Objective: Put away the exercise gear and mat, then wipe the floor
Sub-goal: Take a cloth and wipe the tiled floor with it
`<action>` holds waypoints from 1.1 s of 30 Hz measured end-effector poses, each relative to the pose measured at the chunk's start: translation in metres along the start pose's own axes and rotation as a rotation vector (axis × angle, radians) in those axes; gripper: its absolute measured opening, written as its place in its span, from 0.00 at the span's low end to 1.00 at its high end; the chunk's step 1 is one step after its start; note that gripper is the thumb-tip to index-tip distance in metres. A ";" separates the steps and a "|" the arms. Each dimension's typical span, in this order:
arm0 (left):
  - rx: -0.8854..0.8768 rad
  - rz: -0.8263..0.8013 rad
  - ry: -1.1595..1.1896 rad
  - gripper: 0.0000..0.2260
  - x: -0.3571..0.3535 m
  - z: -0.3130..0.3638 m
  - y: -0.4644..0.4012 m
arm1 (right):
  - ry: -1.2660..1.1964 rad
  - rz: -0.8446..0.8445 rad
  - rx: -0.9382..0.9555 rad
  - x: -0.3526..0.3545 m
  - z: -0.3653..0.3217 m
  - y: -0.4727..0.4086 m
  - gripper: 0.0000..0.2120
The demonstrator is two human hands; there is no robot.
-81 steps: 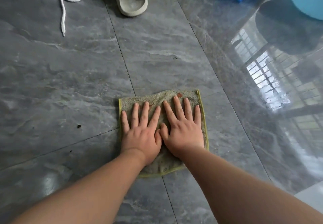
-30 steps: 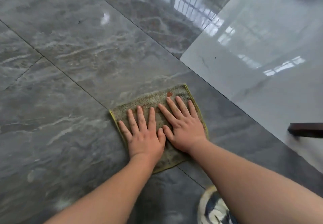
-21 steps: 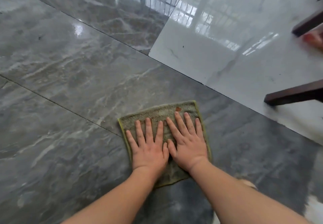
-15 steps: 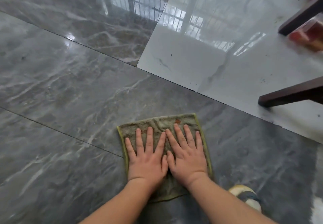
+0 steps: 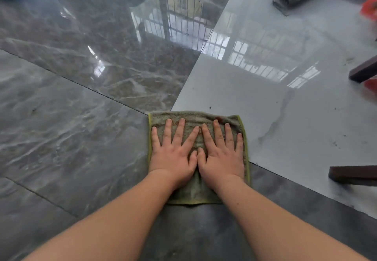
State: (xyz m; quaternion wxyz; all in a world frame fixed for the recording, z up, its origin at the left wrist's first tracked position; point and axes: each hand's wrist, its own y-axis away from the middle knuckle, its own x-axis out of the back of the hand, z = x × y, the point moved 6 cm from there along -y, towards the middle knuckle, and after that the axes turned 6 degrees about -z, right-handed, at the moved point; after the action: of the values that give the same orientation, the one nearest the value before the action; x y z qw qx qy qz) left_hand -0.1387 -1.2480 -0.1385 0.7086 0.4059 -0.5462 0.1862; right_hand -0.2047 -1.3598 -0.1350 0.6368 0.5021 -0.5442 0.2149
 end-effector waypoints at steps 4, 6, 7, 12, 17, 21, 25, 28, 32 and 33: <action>-0.014 0.001 -0.024 0.29 0.027 -0.009 -0.060 | -0.008 0.006 -0.020 0.023 0.001 -0.057 0.31; -0.015 0.007 -0.031 0.29 0.033 -0.010 -0.077 | -0.004 0.010 -0.021 0.029 0.001 -0.074 0.31; -0.014 0.008 -0.035 0.29 0.037 -0.011 -0.083 | -0.004 0.008 -0.018 0.031 0.000 -0.080 0.31; 0.010 -0.001 -0.023 0.29 0.041 -0.014 -0.092 | -0.029 0.036 0.005 0.040 -0.002 -0.096 0.33; 0.036 -0.044 0.002 0.28 0.046 -0.014 -0.094 | 0.007 0.006 0.032 0.043 -0.003 -0.105 0.35; 0.032 -0.009 0.024 0.29 0.045 -0.016 -0.098 | 0.037 0.000 0.036 0.044 -0.004 -0.110 0.35; 0.035 0.008 0.028 0.29 0.045 -0.017 -0.097 | 0.054 -0.020 0.040 0.046 -0.006 -0.111 0.36; 0.033 0.011 0.026 0.28 0.044 -0.018 -0.097 | 0.070 -0.023 0.031 0.048 -0.008 -0.110 0.36; 0.056 0.031 0.065 0.26 0.042 -0.019 -0.093 | 0.074 0.013 0.028 0.048 -0.008 -0.106 0.35; 0.065 0.033 0.074 0.26 0.040 -0.019 -0.088 | 0.065 0.023 0.030 0.047 -0.009 -0.103 0.35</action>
State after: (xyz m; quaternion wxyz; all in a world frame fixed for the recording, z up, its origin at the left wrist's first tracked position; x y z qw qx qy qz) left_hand -0.0507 -1.2934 -0.1354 0.7115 0.4127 -0.5200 0.2303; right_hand -0.1014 -1.4064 -0.1334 0.6440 0.4982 -0.5256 0.2467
